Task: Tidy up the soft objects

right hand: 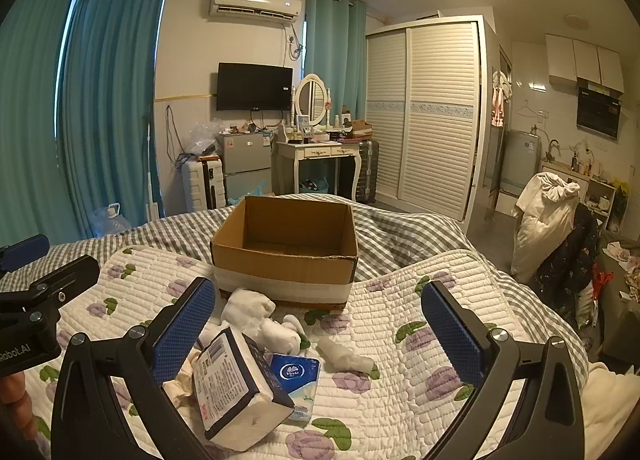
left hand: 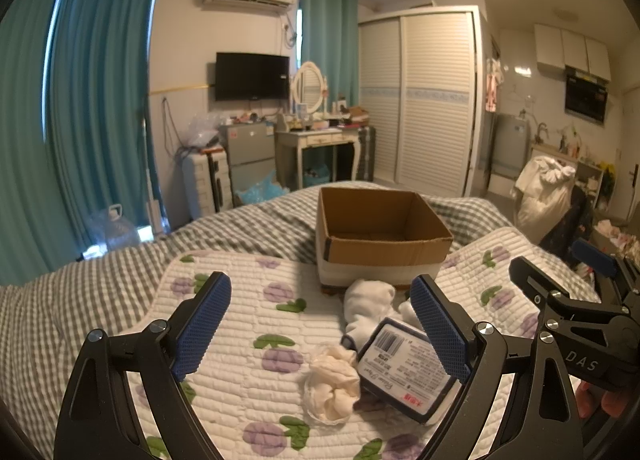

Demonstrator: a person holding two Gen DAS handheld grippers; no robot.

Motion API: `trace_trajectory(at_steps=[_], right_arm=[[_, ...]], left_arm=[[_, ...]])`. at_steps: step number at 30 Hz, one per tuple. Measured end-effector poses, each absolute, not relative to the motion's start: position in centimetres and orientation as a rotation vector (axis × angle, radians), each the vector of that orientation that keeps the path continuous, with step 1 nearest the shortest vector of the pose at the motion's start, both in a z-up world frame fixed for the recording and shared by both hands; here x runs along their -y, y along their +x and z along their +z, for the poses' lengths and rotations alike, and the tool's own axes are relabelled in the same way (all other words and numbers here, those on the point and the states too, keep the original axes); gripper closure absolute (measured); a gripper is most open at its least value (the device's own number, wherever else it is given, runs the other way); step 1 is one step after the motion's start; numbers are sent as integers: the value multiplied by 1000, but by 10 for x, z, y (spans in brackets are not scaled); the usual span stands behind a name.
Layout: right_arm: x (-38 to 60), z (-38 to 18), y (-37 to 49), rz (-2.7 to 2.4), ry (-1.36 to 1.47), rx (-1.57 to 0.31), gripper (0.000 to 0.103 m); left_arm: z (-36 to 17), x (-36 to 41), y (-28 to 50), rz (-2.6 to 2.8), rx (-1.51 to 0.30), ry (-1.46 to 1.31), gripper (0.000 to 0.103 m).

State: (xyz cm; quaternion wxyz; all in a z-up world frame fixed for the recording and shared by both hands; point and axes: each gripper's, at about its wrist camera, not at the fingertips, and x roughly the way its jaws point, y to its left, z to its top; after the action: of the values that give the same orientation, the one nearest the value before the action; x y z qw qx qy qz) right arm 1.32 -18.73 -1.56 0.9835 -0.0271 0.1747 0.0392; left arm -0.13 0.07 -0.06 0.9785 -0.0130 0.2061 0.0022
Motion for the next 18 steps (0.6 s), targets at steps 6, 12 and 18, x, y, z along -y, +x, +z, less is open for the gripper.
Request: trace_trajectory(at_steps=[6,12,18], right_arm=[[190,-20,13,79,-53,-352,0],[189,-19,13,78,-54,-354,0],[189,-18,13,78,-55,-354,0]], left_arm=[[-1,-1,-2,3,-415,-25,10],[-2,0,-2,3,-415,-24,10],[-1,0,-2,4,-414,-24,10]])
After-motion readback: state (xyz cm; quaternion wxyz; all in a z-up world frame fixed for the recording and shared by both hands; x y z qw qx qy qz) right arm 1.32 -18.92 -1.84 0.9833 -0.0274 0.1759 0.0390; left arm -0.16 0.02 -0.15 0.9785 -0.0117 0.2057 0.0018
